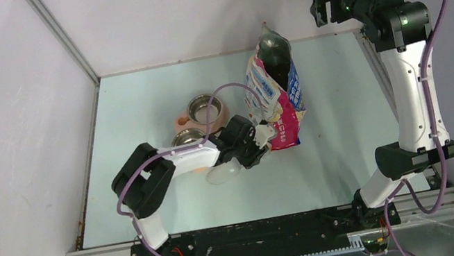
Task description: Serve the pet food
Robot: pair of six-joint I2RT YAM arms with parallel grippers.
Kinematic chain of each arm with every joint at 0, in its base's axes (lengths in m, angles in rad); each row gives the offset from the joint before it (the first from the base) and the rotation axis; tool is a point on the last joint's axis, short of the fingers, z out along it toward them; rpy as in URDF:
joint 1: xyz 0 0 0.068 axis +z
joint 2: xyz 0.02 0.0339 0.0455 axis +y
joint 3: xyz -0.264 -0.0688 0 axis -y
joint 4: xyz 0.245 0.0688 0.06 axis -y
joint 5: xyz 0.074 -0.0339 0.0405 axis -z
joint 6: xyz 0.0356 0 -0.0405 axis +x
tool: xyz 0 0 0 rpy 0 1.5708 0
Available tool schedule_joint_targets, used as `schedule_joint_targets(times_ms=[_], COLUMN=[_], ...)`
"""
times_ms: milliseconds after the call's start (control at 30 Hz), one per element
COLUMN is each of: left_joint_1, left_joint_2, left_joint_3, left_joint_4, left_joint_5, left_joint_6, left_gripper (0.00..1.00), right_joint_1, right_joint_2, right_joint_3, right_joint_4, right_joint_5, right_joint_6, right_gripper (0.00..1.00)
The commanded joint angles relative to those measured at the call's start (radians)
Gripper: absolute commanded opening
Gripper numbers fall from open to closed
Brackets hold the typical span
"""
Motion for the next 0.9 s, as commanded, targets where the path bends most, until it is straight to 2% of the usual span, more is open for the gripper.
schedule_joint_targets(times_ms=[0,33,67,133,233,300,367,533,867], left_joint_1=[0.029,0.041,0.058,0.077,0.136,0.169,0.201,0.307,0.452], left_joint_2=[0.029,0.026,0.019,0.005,-0.019,-0.05,-0.097,-0.234,-0.309], left_joint_3=[-0.014,-0.004,0.008,0.022,0.054,0.066,0.065,0.12,0.451], left_joint_4=[-0.038,-0.054,-0.061,-0.082,-0.133,-0.175,-0.203,-0.261,-0.264], left_joint_5=[0.051,0.061,0.081,0.087,0.121,0.191,0.22,0.362,0.605], left_joint_6=[0.008,0.015,0.027,0.034,0.03,0.036,0.048,0.053,-0.223], left_gripper=[0.33,0.28,0.19,0.1,0.05,0.01,0.0,0.0,0.0], right_joint_1=[0.019,0.021,0.022,0.022,0.014,0.005,-0.012,-0.045,-0.039], right_joint_2=[0.013,0.017,0.022,0.023,-0.019,-0.058,-0.098,-0.169,-0.177], right_joint_3=[0.058,0.069,0.074,0.083,0.026,-0.039,-0.107,-0.216,-0.32], right_joint_4=[0.046,0.046,0.047,0.049,0.048,0.057,0.089,0.226,0.273], right_joint_5=[0.034,0.034,0.035,0.043,0.05,0.036,0.008,-0.189,-0.391], right_joint_6=[-0.023,-0.023,-0.024,-0.023,-0.024,-0.027,-0.001,0.077,0.14], right_gripper=[0.77,0.77,0.77,0.77,0.77,0.77,0.77,0.78,0.8])
